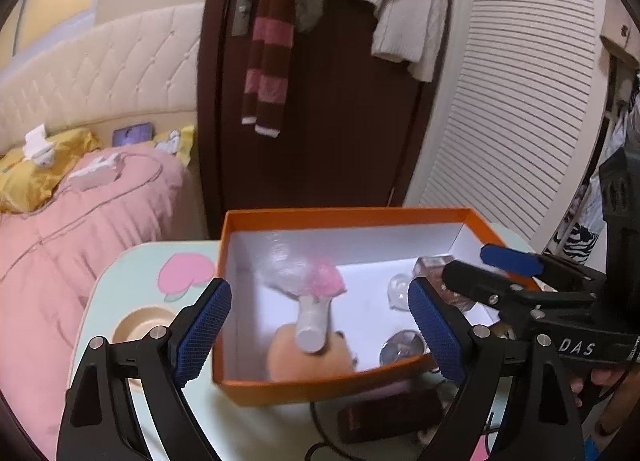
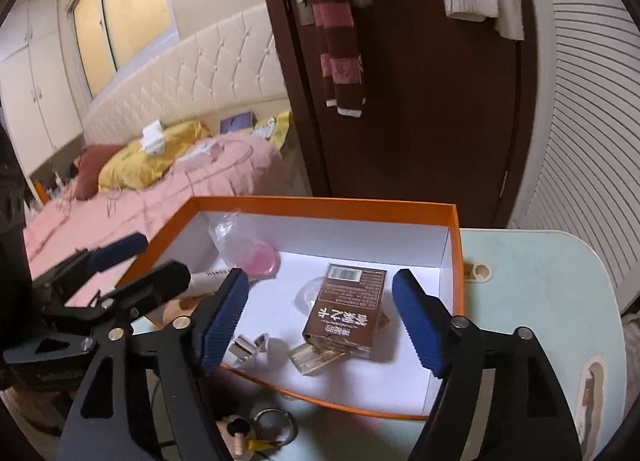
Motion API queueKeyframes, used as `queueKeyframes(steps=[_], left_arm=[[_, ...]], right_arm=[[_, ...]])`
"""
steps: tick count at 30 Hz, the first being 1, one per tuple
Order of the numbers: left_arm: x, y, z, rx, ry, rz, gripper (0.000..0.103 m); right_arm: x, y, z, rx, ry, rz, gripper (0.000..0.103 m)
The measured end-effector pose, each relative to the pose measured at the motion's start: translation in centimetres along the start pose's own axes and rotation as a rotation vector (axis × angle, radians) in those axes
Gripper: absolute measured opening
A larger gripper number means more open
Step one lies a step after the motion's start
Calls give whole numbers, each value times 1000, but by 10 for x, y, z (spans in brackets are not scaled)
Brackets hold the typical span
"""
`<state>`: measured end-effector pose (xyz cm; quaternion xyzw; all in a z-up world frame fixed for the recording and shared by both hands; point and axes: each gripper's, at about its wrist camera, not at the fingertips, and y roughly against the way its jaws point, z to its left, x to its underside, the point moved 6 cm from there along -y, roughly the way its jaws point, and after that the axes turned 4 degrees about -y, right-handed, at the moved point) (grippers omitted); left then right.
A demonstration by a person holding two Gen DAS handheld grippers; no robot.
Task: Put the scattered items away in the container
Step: 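Carry both items over the box and open both grippers to drop them, then move both open grippers back toward the black pouch and figurine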
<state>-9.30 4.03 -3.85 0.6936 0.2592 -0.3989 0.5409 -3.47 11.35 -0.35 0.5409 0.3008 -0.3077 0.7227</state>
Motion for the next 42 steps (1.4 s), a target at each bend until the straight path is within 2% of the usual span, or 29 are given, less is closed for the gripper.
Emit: queueKeyframes(steps=[9, 17, 22, 25, 26, 27, 28, 31, 34, 36, 42], left_arm=[[4, 34, 7, 23, 43, -4, 89], [48, 50, 7, -23, 19, 103, 89], [76, 48, 6, -67, -10, 173, 90], [92, 39, 10, -131, -42, 239, 90], [97, 35, 12, -127, -35, 261, 92], [104, 30, 13, -118, -31, 283, 99], [105, 29, 12, -119, -40, 284, 102], [105, 27, 5, -89, -68, 290, 103], [105, 26, 5, -92, -69, 282, 103], [104, 26, 5, -98, -63, 280, 103], [101, 25, 5, -101, -60, 279, 103]], right_arm=[[1, 19, 3, -48, -22, -24, 76], [13, 48, 13, -44, 3, -31, 76], [32, 58, 15, -20, 14, 19, 76], [48, 63, 15, -1, 20, 53, 76], [54, 65, 13, 7, 18, 64, 76], [60, 66, 12, 3, 14, 84, 76], [66, 65, 12, -8, 10, 113, 76], [82, 59, 14, 0, 24, 181, 76], [99, 40, 14, 107, 101, 276, 78], [106, 29, 18, 165, 179, 283, 83], [115, 13, 21, 137, 202, 280, 84]])
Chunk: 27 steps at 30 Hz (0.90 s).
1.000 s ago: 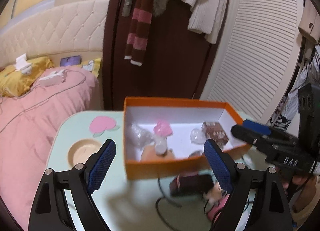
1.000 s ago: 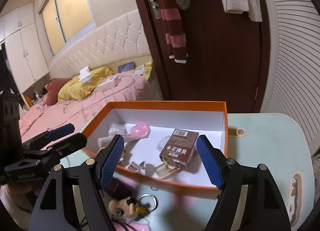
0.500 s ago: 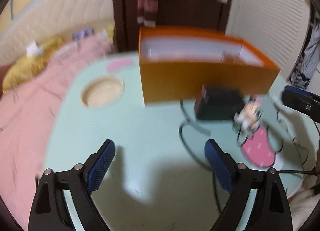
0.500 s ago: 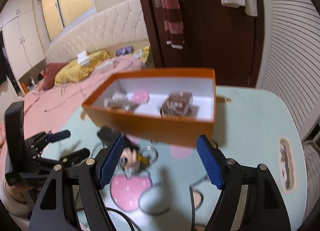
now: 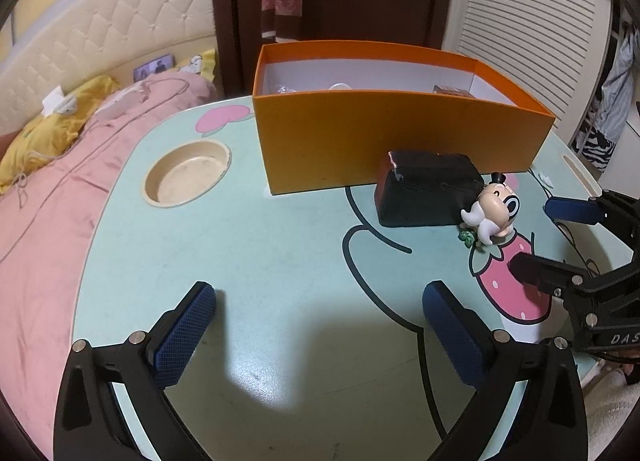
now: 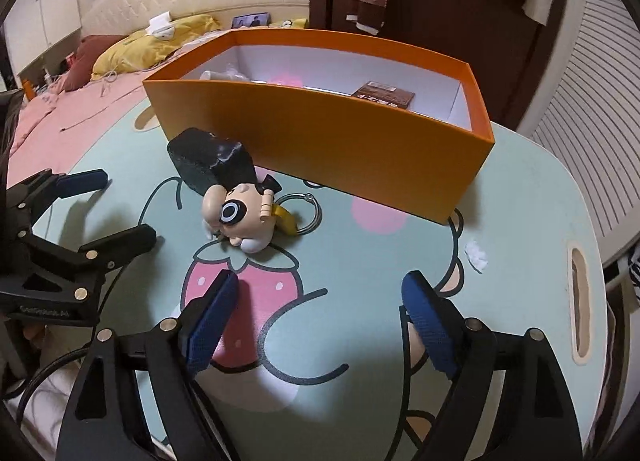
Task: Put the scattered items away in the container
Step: 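Move both open grippers back toward the black pouch and figurine, then grasp the black pouch with left gripper while right grasps the cartoon figurine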
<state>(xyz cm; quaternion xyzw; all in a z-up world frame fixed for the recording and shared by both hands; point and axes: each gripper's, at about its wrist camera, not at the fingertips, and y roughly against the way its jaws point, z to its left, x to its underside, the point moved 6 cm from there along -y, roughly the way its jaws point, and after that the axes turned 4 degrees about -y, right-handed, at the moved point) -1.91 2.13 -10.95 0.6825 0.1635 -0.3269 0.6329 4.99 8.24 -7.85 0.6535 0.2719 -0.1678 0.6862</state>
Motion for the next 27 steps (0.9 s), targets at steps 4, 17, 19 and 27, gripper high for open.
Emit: queueKeyframes(steps=[4, 17, 19, 27], left_arm=[[0, 0, -1, 0, 0, -2, 103], [-1, -6, 19, -62, 82, 5, 102], [-1, -7, 20, -63, 84, 5, 102], [18, -3, 16, -68, 67, -3, 103]], right_arm=[[0, -8, 10, -25, 42, 5, 84], [-36, -12, 41, -61, 150, -84, 82], [-43, -7, 39, -91, 111, -65, 71], [-38, -7, 22, -57, 50, -74, 43]])
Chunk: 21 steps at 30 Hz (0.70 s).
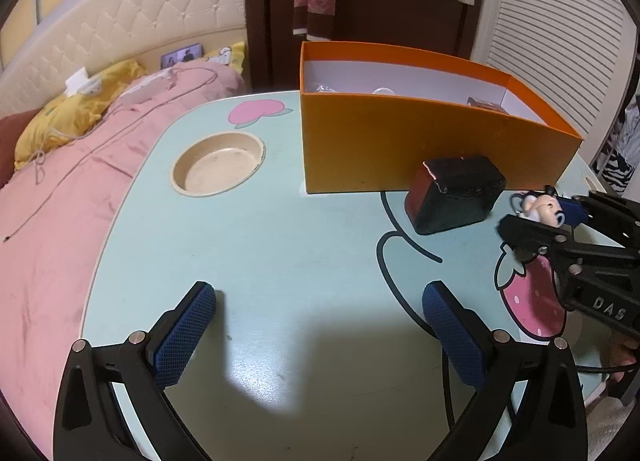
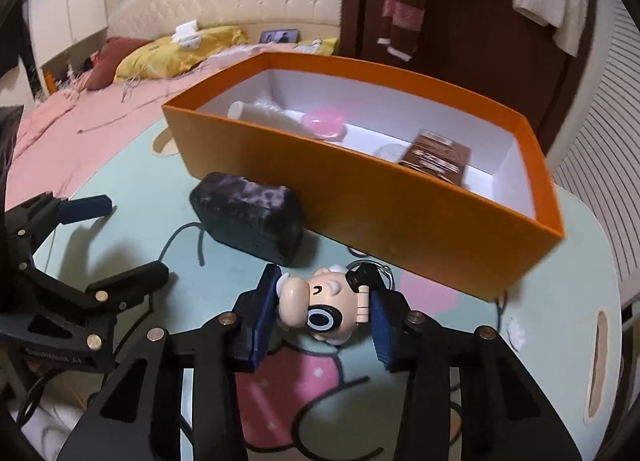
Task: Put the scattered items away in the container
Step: 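Grasp the black pouch with left gripper while right grasps the cartoon figurine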
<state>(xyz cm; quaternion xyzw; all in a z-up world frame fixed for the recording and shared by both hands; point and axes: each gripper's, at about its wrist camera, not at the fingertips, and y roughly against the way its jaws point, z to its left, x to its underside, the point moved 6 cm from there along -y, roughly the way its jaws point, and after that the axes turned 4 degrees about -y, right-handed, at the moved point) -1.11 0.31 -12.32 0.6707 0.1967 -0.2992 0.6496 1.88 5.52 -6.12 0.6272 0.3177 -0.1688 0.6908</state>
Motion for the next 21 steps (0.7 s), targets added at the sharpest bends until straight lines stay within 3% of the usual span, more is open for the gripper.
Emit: queueKeyframes(steps=[2, 5, 10, 13, 16, 21], left_arm=[[-1, 1, 0, 3, -2, 3, 102], [-9, 13, -5, 105, 41, -47, 93], [-27, 20, -27, 101, 0, -85, 93], [-34, 11, -41, 83, -35, -64, 93], [-41, 1, -51, 116, -11, -25, 93], [-52, -6, -72, 120, -28, -28, 93]], right_arm=[[2, 3, -8, 3, -34, -5, 43], [5, 8, -18, 7, -76, -12, 43], [12, 16, -27, 4, -117, -23, 43], [15, 16, -29, -3, -125, -26, 43], [19, 18, -32, -7, -134, -32, 43], [21, 18, -35, -22, -145, -35, 43]])
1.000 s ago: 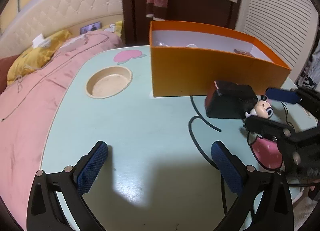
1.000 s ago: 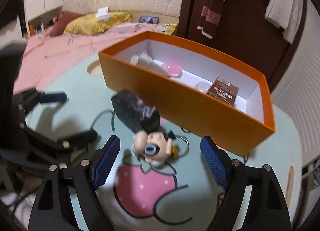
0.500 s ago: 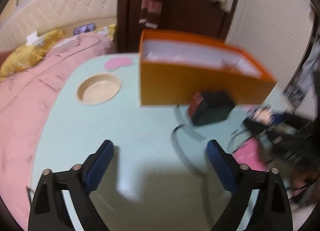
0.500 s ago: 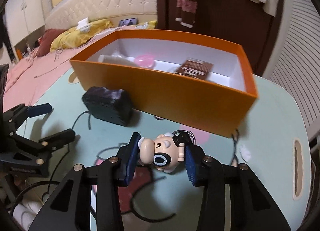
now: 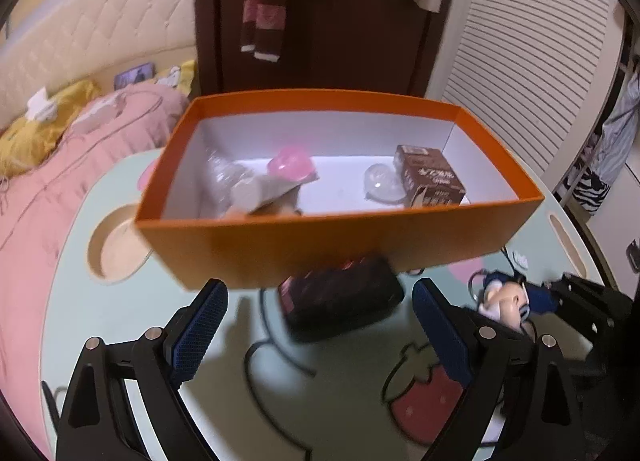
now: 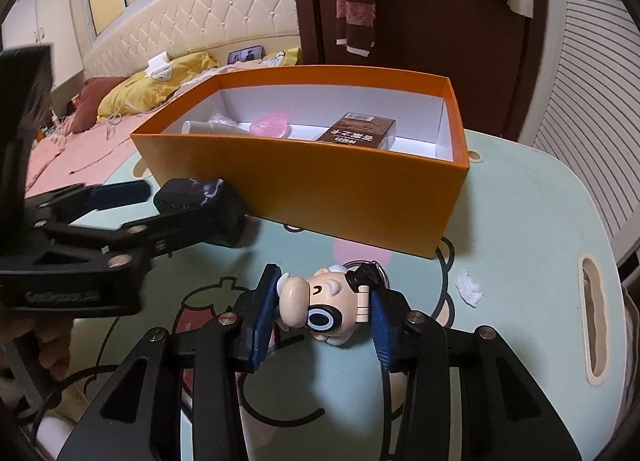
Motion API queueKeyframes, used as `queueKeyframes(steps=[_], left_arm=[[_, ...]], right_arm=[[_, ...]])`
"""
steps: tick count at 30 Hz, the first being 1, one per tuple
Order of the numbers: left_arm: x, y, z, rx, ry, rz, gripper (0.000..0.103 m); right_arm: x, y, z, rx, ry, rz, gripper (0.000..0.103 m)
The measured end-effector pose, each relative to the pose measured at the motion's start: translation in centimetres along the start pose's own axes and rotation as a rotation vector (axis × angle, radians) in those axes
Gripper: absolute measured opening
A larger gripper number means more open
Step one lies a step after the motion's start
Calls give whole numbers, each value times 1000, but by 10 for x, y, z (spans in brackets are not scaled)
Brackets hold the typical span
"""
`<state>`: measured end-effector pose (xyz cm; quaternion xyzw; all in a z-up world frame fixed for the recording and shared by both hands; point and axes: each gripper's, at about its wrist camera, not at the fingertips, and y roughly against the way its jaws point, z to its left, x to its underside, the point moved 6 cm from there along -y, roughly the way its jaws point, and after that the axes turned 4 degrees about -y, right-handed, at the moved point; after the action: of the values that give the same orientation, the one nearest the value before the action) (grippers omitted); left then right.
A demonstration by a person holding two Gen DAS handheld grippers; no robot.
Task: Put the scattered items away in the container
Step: 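Grasp the black pouch with left gripper while right grasps the cartoon figurine, then lift both items over the box and release them inside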
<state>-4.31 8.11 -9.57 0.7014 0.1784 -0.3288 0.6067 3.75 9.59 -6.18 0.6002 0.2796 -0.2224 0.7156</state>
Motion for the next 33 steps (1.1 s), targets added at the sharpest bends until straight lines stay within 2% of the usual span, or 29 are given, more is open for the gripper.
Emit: queueKeyframes(steps=[2, 3, 4, 6, 9, 13, 19, 27, 33], left_arm=[[5, -5, -5, 3, -6, 26, 90], [8, -7, -8, 5, -9, 39, 65], [8, -11, -7, 13, -12, 54, 62], [16, -4, -6, -2, -17, 43, 62], [26, 12, -4, 30, 22, 32, 62], [29, 37, -1, 30, 36, -8, 62], [14, 76, 10, 32, 54, -87, 62], [-58, 78, 44, 18, 25, -191, 62], [-93, 66, 49, 12, 15, -234, 62]], right_arm=[[0, 0, -1, -8, -6, -1, 43], [0, -1, -2, -11, -7, -2, 43], [0, 0, -3, -15, -9, -2, 43], [0, 0, -4, -19, -15, -3, 43], [0, 1, -6, -22, -23, -5, 43], [0, 2, -5, -28, -22, -1, 43], [-7, 15, 9, -81, 3, -26, 43], [-42, 60, 27, -167, 50, -184, 43], [-89, 80, 30, -149, 85, -311, 43]])
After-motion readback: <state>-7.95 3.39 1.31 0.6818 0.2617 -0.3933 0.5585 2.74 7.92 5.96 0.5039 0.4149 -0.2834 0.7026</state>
